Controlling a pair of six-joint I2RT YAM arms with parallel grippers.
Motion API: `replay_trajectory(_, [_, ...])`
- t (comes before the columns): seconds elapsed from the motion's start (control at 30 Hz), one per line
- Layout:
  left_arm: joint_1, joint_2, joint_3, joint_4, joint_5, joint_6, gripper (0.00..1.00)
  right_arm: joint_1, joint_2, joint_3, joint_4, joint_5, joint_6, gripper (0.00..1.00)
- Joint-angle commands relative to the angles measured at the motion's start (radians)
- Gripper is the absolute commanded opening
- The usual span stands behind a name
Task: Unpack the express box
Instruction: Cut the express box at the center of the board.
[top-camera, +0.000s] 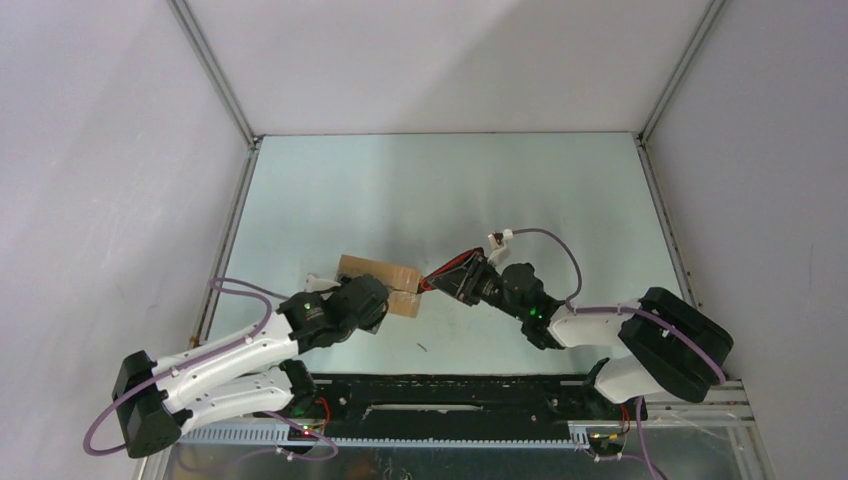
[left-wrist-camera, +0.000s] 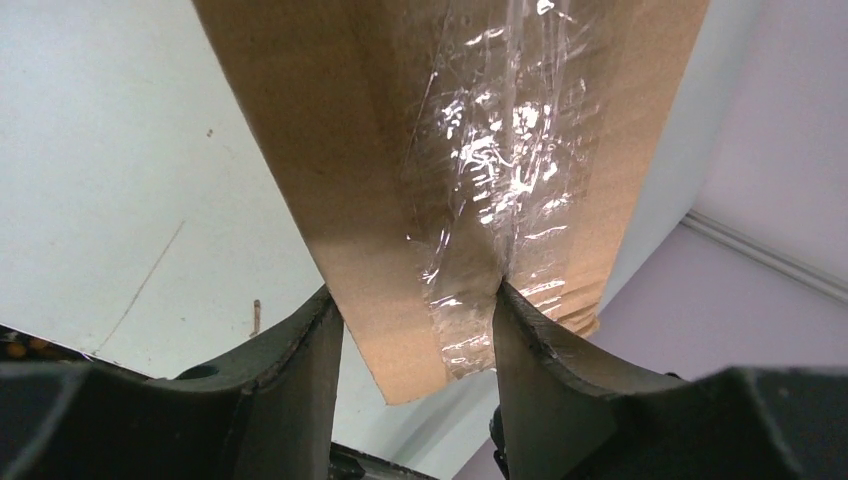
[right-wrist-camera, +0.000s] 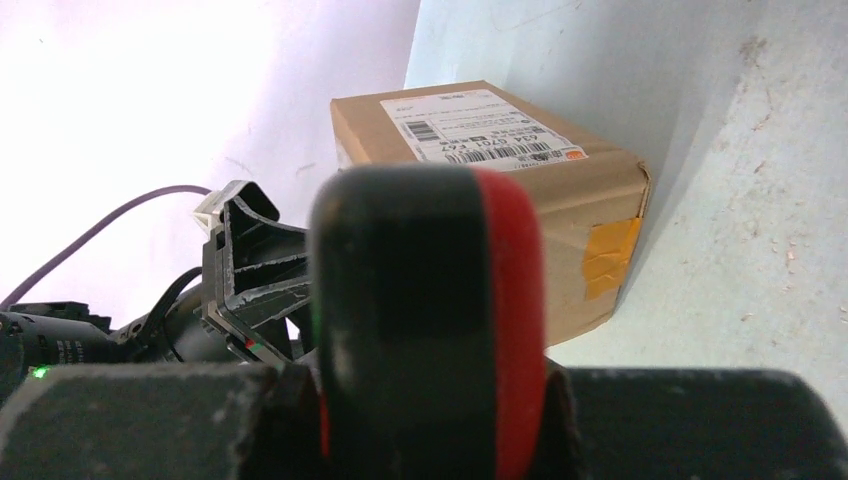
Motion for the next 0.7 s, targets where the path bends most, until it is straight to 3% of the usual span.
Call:
replay_trajectory(0.0, [0.001, -0.008, -0.029, -0.005, -0.043, -0.477, 0.0, -0.068, 0.001, -0.05, -0.096, 0.016, -0.029, 0.0])
replay_trajectory(0.13, [0.001, -0.006, -0.041, 0.017, -0.038, -0.483, 0.0, -0.062, -0.016, -0.032, -0.127, 0.007, -0.051, 0.0])
replay_trajectory(0.5, [0.001, 0.096, 0.006, 0.171, -0.042, -0.474, 0.0, 0.138, 0.041, 0.02, -0.131, 0.015, 0.001, 0.0])
replay_trajectory(0.67, [0.001, 0.108, 0.044, 0.161, -0.061, -0.461, 0.0, 0.157, 0.058, 0.028, -0.148, 0.017, -0.002, 0.0])
